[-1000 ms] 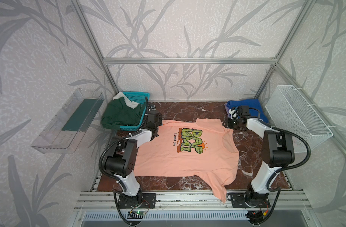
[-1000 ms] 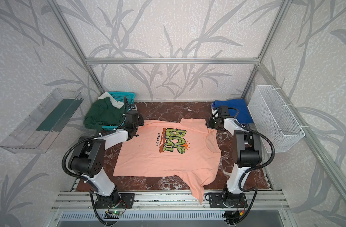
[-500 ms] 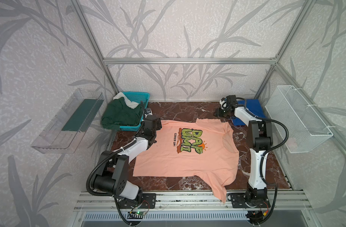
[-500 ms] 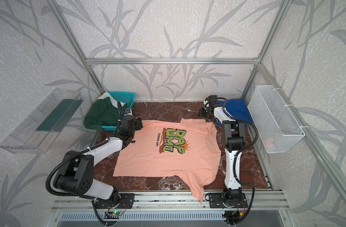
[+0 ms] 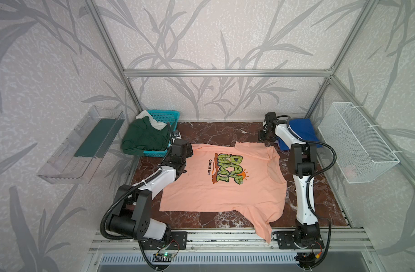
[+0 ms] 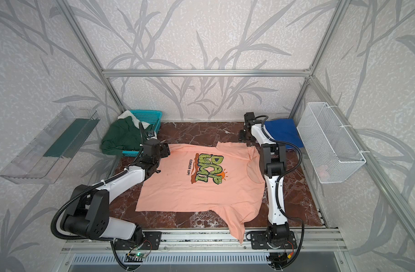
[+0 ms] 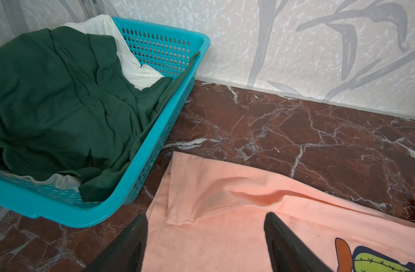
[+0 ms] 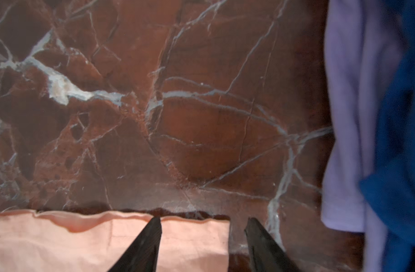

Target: Fold and stack the t-shirts

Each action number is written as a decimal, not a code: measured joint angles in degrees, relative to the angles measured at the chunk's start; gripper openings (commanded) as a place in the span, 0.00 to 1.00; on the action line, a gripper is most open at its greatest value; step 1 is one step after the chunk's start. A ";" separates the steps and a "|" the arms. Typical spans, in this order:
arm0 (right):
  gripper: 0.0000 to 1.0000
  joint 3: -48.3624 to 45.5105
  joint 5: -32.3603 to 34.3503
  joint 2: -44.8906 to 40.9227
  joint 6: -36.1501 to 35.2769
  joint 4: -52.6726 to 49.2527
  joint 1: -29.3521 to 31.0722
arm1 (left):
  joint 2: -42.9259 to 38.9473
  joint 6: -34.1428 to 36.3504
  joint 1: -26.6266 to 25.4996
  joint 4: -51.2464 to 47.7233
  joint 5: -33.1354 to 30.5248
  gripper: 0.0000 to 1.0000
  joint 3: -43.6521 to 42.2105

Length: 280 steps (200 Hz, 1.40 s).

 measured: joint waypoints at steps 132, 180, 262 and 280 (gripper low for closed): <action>0.08 9.44 -3.82 6.34 0.48 -9.31 0.13 | 0.00 0.02 0.00 -0.63 0.11 0.78 0.00; 0.00 6.45 -5.95 4.42 1.01 -9.11 0.13 | 0.02 -0.28 0.00 -1.42 -0.31 0.81 0.00; 0.00 -13.07 -13.64 -15.08 1.25 -1.75 1.22 | 7.23 -8.48 2.38 -15.34 -2.27 0.81 6.84; 0.00 -18.23 -15.39 -19.91 1.01 0.52 1.64 | 7.98 -9.51 2.86 -16.33 -1.84 0.81 7.13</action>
